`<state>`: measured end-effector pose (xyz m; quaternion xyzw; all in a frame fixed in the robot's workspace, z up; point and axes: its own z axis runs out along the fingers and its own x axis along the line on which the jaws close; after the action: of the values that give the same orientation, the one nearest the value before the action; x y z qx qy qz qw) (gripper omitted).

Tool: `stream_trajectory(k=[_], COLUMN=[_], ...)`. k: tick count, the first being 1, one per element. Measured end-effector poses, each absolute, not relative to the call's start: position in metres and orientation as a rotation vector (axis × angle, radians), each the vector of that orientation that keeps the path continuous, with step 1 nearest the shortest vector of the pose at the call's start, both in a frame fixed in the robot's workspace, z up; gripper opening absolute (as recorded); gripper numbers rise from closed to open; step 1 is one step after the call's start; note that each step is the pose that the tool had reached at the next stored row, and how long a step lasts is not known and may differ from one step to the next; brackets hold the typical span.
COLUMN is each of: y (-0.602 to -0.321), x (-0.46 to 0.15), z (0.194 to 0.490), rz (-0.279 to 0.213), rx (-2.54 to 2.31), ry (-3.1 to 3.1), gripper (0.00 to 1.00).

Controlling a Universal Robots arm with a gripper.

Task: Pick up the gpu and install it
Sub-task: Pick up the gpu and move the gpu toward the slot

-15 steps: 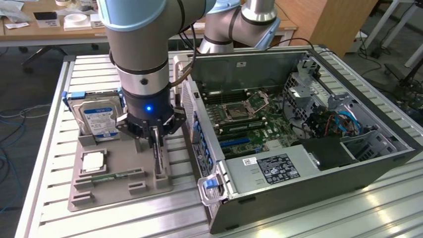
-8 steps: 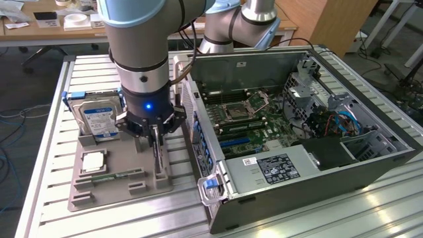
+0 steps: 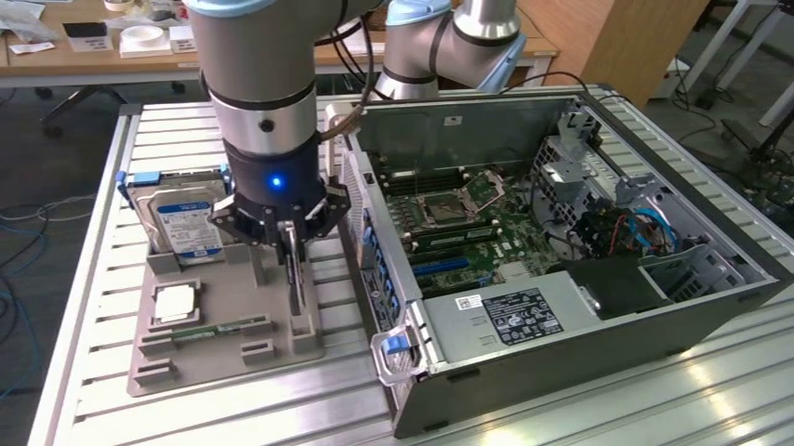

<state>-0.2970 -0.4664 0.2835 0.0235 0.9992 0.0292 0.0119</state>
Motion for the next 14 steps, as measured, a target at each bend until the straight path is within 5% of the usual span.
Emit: stream_trajectory(k=[14], y=[-0.4664], x=[-0.2970], z=[0.2952], rz=[0.091], rx=[0.073], ry=[3.115], gripper=[0.27])
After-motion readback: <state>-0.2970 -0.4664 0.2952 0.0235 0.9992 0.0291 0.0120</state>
